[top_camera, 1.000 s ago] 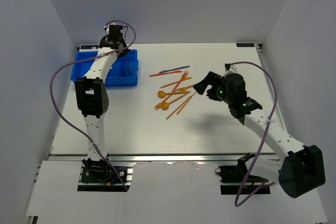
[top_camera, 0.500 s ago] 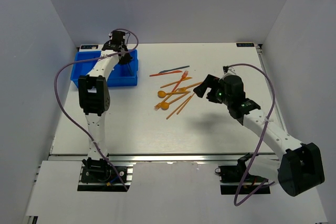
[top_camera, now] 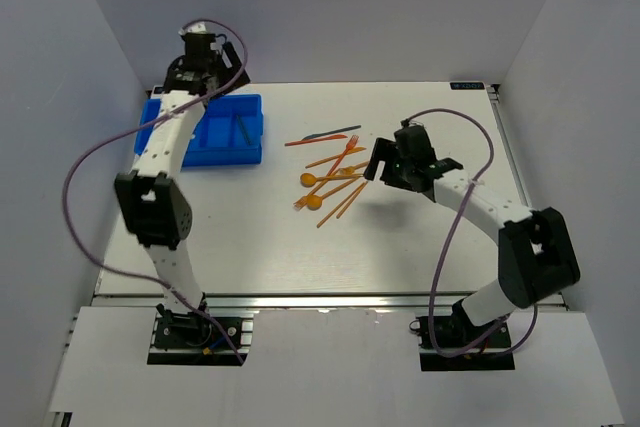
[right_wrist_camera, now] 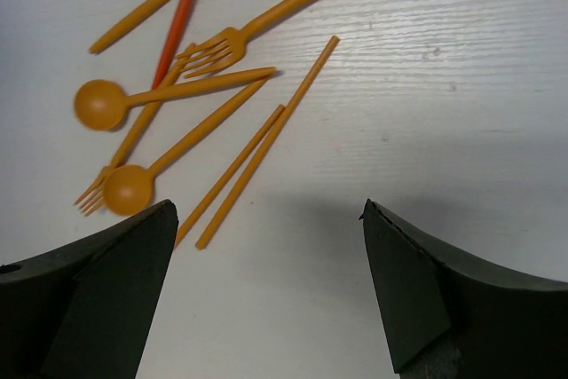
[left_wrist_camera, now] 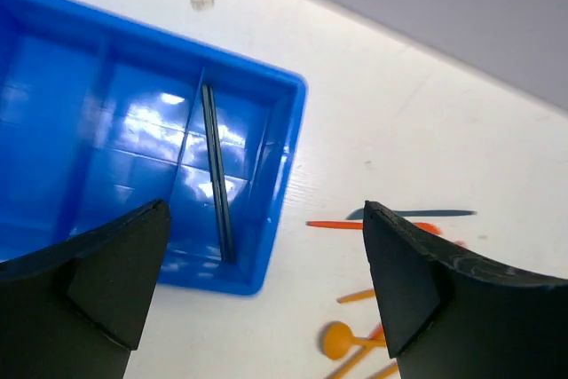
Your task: Sort the eating utensils into containers
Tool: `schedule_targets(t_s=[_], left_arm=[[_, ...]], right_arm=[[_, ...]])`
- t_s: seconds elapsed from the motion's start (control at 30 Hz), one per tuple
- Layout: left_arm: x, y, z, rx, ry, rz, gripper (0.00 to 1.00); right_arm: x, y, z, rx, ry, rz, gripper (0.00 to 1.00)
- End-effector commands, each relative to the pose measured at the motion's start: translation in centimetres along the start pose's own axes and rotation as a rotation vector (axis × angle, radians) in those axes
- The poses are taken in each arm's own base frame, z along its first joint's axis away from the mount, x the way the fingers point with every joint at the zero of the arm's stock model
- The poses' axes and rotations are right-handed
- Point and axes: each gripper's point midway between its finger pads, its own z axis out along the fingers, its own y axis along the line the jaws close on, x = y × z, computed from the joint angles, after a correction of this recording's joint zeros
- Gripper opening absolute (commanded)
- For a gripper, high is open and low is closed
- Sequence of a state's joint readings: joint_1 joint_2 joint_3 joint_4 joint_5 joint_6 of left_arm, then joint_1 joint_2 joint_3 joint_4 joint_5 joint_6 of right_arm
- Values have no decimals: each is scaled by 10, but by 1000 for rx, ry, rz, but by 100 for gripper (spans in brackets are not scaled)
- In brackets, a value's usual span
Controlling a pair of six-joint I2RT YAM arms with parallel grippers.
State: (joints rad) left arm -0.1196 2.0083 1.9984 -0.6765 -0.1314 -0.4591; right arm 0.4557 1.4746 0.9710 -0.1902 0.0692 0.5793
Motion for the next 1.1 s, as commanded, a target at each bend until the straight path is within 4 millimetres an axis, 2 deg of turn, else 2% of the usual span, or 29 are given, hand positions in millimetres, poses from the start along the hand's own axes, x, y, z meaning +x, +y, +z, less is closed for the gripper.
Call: schedule_targets(t_s=[0.0, 0.03, 0.07, 0.1, 0.13, 0.17, 0.2, 0.23, 0.27, 0.3, 0.33, 0.37, 0.4, 0.47, 0.53, 0.63, 0.8, 1.07], left_arm=[[-69, 0, -134, 49, -245, -24, 98], [-40, 16, -131, 15, -196, -14, 98], [-33, 24, -144, 9, -206, -13, 98], [-39, 28, -181, 32, -279, -23, 98], [-29, 35, -189, 28, -283, -26, 98], [2, 49, -180, 11, -240, -14, 98], [14, 53, -185, 22, -237, -1, 98], [19, 56, -205, 55, -275, -4, 98], [51, 69, -192, 38, -217, 9, 98], [55, 70, -200, 56, -246, 14, 98], [66, 73, -196, 64, -230, 20, 98], [88, 82, -185, 44, -184, 33, 98], [97, 86, -182, 35, -164, 49, 98], [117, 95, -174, 12, -115, 69, 98], [127, 100, -170, 2, -99, 73, 98], [130, 99, -170, 17, -91, 80, 98], [134, 108, -172, -20, -98, 84, 98], [138, 105, -173, 6, -87, 89, 98]], right_arm=[[-9, -15, 6, 196, -20, -55, 89], [-7, -24, 13, 262, -25, -48, 89], [-9, -19, 14, 273, -29, -49, 88], [-6, -19, 19, 286, -24, -43, 83], [-6, -18, 22, 289, -28, -34, 80], [-8, -13, 25, 278, -41, -19, 77], [-6, -11, 28, 278, -37, -12, 73], [-2, -11, 34, 285, -25, -10, 69], [1, -5, 37, 279, -21, -10, 65], [3, -3, 44, 287, -12, -13, 58], [4, -2, 47, 301, -10, -19, 57], [7, 0, 50, 305, 0, -17, 55], [10, 1, 55, 317, 22, -23, 47], [17, 8, 58, 320, 39, -36, 46], [26, 19, 60, 316, 36, -44, 47], [35, 27, 61, 317, 42, -51, 47], [47, 27, 60, 355, 52, -41, 45], [63, 25, 66, 370, 84, -31, 42]])
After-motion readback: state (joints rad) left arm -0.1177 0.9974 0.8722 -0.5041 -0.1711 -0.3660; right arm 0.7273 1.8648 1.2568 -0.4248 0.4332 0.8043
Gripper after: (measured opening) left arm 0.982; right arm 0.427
